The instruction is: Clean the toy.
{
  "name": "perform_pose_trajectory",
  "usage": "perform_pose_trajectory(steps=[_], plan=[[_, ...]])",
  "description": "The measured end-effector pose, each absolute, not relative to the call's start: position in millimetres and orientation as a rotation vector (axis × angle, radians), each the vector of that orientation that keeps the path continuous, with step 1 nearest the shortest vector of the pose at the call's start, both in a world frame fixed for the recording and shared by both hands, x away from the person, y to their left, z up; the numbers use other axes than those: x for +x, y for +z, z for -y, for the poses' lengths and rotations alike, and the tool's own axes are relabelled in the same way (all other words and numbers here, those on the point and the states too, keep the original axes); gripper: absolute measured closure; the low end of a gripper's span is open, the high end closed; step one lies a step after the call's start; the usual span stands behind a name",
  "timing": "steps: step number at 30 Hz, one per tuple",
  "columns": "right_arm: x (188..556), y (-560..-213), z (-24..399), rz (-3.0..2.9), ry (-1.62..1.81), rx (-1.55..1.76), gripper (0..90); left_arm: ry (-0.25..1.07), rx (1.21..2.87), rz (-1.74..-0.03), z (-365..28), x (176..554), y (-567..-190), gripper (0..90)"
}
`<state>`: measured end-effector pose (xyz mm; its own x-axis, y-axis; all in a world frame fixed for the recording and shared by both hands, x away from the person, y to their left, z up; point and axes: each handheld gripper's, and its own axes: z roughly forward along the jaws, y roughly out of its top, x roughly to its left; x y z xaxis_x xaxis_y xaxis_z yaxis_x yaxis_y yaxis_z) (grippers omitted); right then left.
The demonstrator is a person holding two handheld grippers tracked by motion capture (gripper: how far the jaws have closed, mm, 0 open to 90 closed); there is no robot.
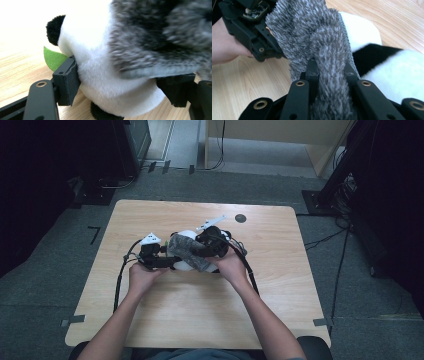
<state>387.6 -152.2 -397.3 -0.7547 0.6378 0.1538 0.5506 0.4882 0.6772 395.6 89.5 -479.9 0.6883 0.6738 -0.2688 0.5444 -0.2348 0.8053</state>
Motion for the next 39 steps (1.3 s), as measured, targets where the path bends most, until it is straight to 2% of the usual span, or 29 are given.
perform_pose_trajectory(steps=[25,31,39], plan=[[354.8,-382.6,249.1,-2.444,1.146,1.138,73.5,0.161,1.904,-0.948,-89.9,396.2,-480.4,25.3],[352.9,-380.0,255.2,-2.437,1.172,1.163,74.4,0.161,1.906,-0.950,-89.9,396.1,-480.4,25.3],[350.0,-365.7,240.5,-2.458,1.267,1.100,74.7,0.155,1.910,-0.945,-91.0,396.3,-480.8,25.0]])
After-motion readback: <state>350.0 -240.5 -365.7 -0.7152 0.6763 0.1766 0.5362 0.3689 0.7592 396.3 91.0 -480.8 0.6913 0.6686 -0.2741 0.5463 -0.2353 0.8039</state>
